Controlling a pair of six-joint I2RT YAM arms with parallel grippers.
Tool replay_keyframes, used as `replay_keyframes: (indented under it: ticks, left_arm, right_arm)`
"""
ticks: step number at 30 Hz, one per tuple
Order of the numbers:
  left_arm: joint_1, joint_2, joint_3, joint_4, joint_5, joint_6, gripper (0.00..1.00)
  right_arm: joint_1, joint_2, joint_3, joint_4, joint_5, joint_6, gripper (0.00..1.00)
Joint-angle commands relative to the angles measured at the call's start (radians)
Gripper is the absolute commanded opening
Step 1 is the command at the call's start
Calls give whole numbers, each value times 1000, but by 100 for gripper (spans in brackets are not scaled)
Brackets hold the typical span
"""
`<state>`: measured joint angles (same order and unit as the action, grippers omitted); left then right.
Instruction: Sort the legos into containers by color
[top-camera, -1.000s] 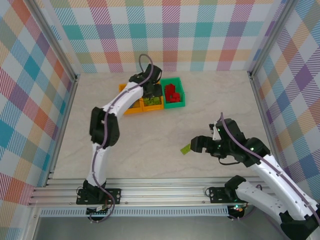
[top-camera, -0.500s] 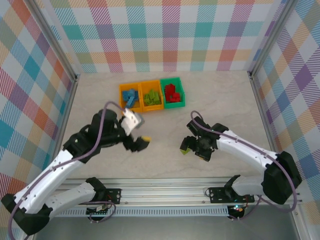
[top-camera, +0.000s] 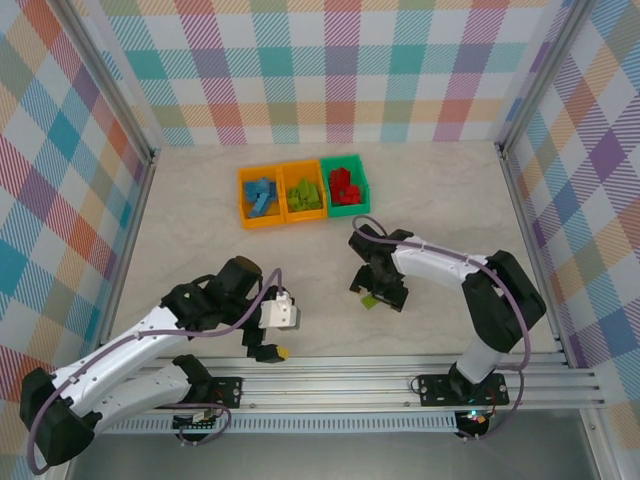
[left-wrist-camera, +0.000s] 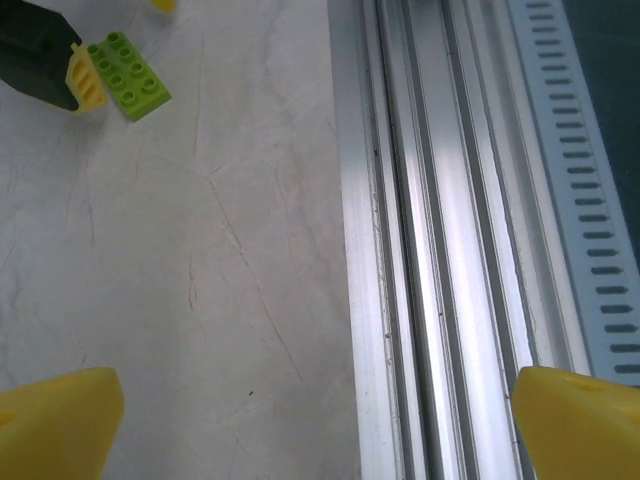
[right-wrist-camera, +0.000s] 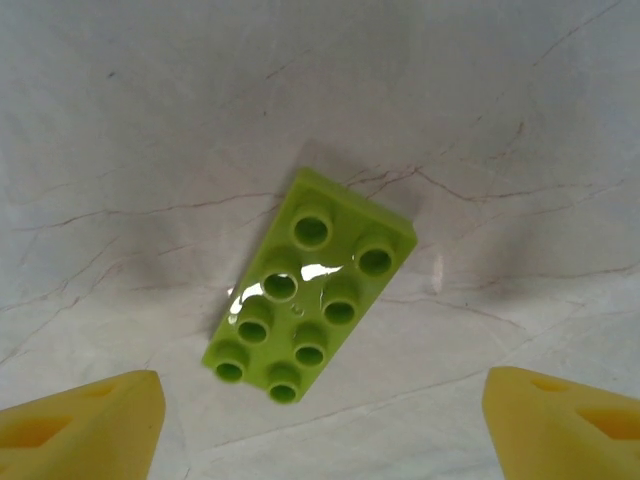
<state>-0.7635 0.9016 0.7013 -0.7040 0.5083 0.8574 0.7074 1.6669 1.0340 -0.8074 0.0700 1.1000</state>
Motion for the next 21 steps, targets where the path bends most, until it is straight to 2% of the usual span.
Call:
replay_keyframes:
  ticks: [1, 7, 12, 14, 17, 21]
  left_arm:
    - [-4, 28, -22, 44, 50, 119, 100]
    - [-3, 41, -40, 41, 53, 138, 100]
    - [-3, 22, -54, 63, 35, 135, 100]
    - [-3, 19, -56, 72, 35, 132, 100]
    - [-3, 14, -60, 83, 29, 131, 100]
    - [-2, -8, -70, 109, 12, 127, 100]
  right_arm:
    - [-3, 34, 5, 6, 17, 6, 84]
    - [-2, 66, -27, 68, 5, 20, 75]
    - [-2, 68, -60, 82, 8, 27, 61]
    - [-2, 61, -81, 88, 15, 34, 50]
    - [-2, 25, -116, 102, 35, 40, 39]
    - [-4, -36, -132, 122, 53, -4, 30]
